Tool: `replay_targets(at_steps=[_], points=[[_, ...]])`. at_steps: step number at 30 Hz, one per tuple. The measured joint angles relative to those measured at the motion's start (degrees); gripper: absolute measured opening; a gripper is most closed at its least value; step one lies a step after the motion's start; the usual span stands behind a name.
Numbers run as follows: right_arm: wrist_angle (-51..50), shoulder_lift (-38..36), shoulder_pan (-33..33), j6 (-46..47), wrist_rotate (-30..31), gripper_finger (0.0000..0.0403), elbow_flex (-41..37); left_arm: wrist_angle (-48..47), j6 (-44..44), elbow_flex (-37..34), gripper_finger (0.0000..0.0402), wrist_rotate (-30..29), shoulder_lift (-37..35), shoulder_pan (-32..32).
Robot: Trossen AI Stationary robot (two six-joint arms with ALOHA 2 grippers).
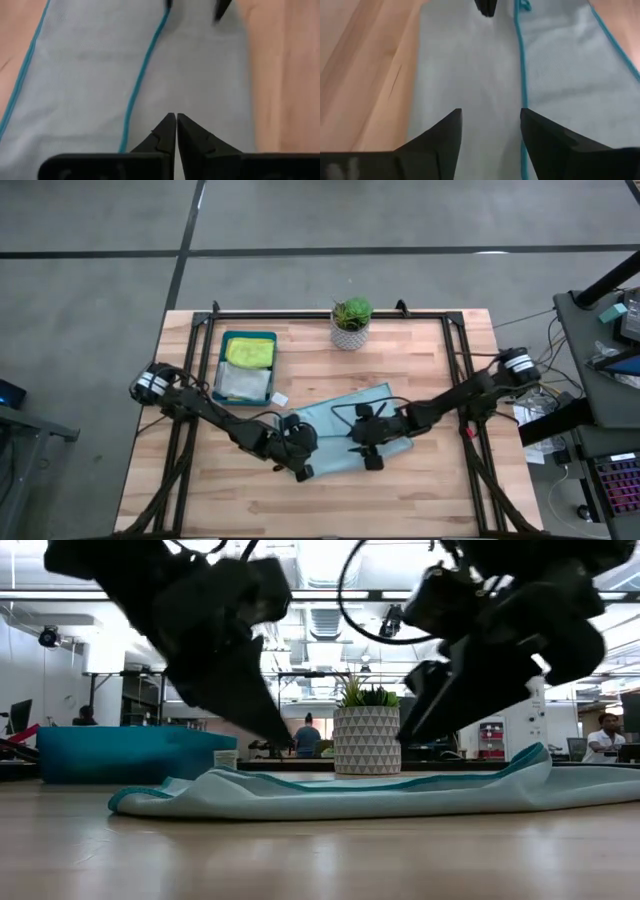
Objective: Fold microfiber towels
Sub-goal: Fold the blue towel
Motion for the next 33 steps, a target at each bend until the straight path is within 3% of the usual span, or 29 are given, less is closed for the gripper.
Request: replay_targets(at_steps=[5,17,24,33], points=[[-0.3,6.5,-0.9,-3.7,0.4,0.0194,5.8,-0.7,1.7,1.9,0.0,0.0,0.0,-0.4],[0.8,19.3,-6.3,-9.2,0.2,0.0194,20.2,-18.5,-4.8,2.9,0.0,-0.8,-7.7,-2.8],[0.8,26.6,-7.0,-10.0,-4.6,0.0193,28.0,-19.8,-5.2,2.4,0.0,-2.3,-12.2,-3.6],[-0.3,27.7,-7.0,-10.2,-9.1,0.0133,30.7,-19.7,-4.8,2.2,0.0,-2.6,-13.8,-3.8]])
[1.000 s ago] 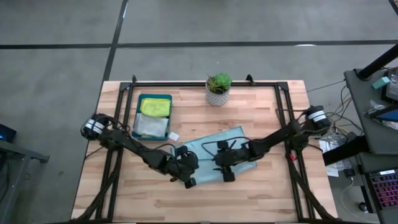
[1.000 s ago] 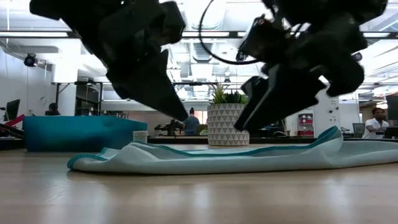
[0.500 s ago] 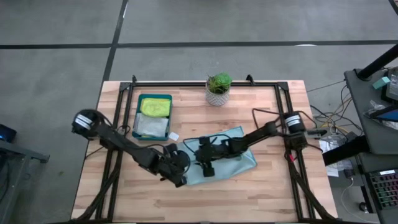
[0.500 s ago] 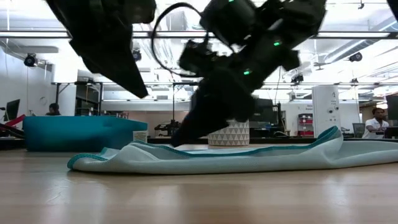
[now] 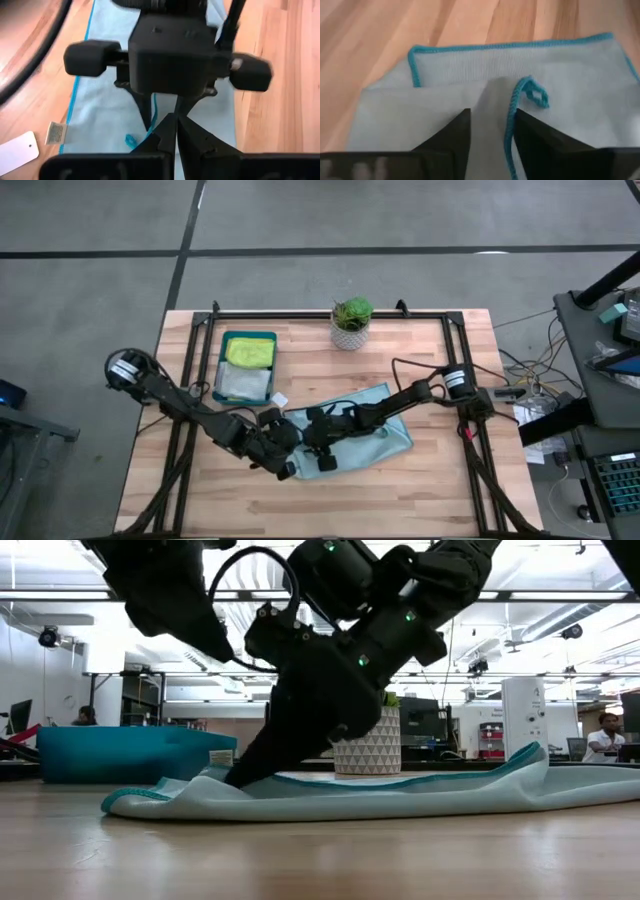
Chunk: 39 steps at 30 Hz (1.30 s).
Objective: Fold microfiber towels
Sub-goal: Fold the blue towel
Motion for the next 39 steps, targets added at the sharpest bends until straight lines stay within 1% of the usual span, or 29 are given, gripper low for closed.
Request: replay_targets(at_steps=[4,8,10,15,18,20,24,29,32,35,37,39], points=[[0.1,-0.9,0.0,0.0,0.0,0.0085,0.0,-0.1,0.0,0.0,0.0,0.0,0.0,0.0],[-0.3,-1.0,0.2,-0.4,0.0,0.0028,0.0,-0.1,0.0,0.0,0.0,0.0,0.0,0.0],[-1.3,-1.6,0.6,-1.9,0.0,0.0014,-0.1,-0.1,-0.1,-0.1,0.0,0.0,0.0,0.0],[-7.0,-6.2,2.7,-5.8,0.0,0.0009,-0.6,0.0,-0.2,-0.1,0.0,-0.7,0.0,0.0],[-9.8,-10.2,4.3,-7.6,0.0,0.0009,-2.1,0.9,-0.4,-0.6,0.0015,-0.7,0.0,0.0],[-11.6,-13.3,5.6,-9.3,0.1,0.0009,-3.5,3.5,-0.5,-1.6,0.0035,-0.7,0.0,0.1],[-15.2,-18.3,9.6,-12.1,0.0,0.0009,-7.3,12.7,-0.6,-3.6,0.0094,-0.7,0.7,0.1],[-13.6,-22.1,15.3,-11.8,0.2,0.0009,-14.0,25.2,-0.4,-5.4,0.0159,-0.7,3.5,0.0],[-9.5,-22.1,18.4,-8.2,3.3,0.0008,-17.4,30.8,0.7,-5.1,0.0175,-0.6,7.0,-0.2],[-3.8,-20.6,20.8,-4.5,9.1,0.0008,-19.9,34.7,1.3,-3.6,0.0177,-0.2,11.4,-0.5],[-1.6,-19.0,22.1,-2.9,12.3,0.0008,-20.5,35.2,1.3,-2.6,0.0178,0.2,14.0,-0.9],[-1.7,-17.6,23.2,-2.3,13.3,0.0008,-20.7,34.9,0.9,-1.6,0.0178,0.2,16.7,-1.0]])
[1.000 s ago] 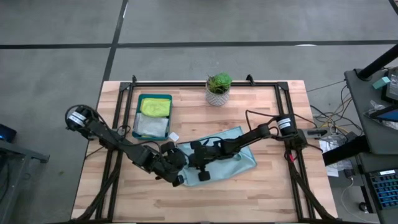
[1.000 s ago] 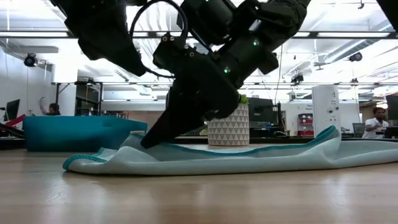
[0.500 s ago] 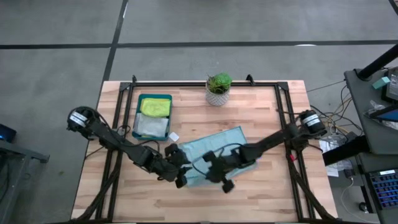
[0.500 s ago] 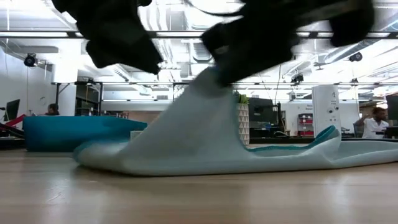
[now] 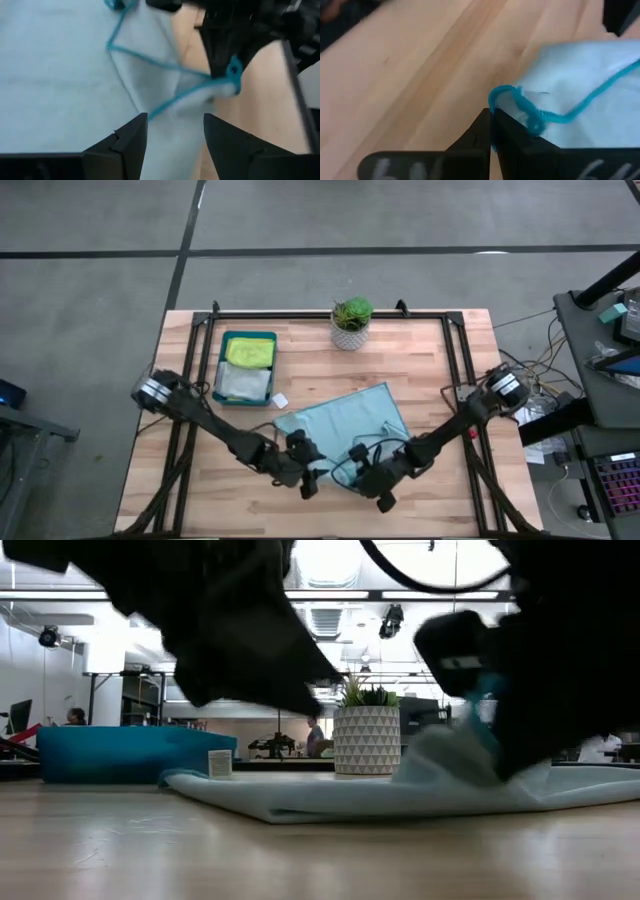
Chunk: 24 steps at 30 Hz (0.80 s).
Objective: Fold microfiber towels
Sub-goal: Fold the blue towel
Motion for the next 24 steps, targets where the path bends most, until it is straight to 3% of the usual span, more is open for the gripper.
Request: replay_targets(at_steps=[5,13,24], points=[[0.0,1.6,1.0,2.3,0.3,0.0009,0.5,0.3,0.6,2.1,0.0178,-1.1,4.5,0.0],[-0.5,2.5,0.9,4.0,0.3,0.0012,1.0,5.3,11.3,6.1,0.0178,-1.7,8.8,0.4],[-0.4,2.7,0.9,4.3,0.8,0.006,1.0,14.1,27.2,7.1,0.0178,0.9,10.2,1.2]])
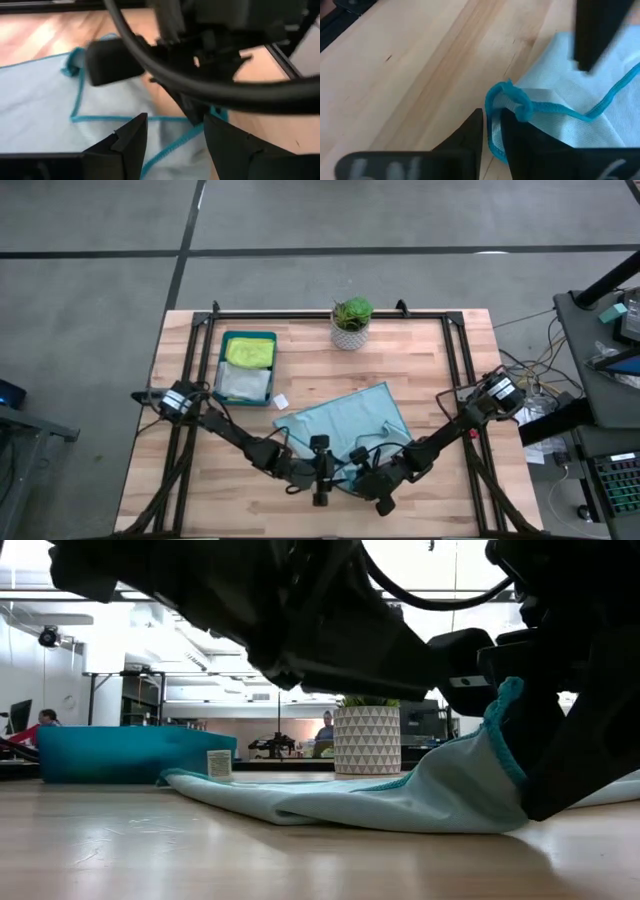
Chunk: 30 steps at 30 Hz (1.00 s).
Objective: Fold microfiber towels
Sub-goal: Fold the blue towel
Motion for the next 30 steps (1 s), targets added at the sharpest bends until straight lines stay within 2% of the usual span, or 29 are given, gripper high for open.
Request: replay_targets(at_steps=[14,30], points=[[0.0,0.0,0.0,0.5,0.1,0.0107,0.0,0.7,1.2,-1.0,0.0178,12.5,0.1,3.4],[0.0,0.0,-0.1,0.6,0.1,0.0112,-0.1,8.0,-3.6,-0.2,0.0176,19.1,6.3,4.1]])
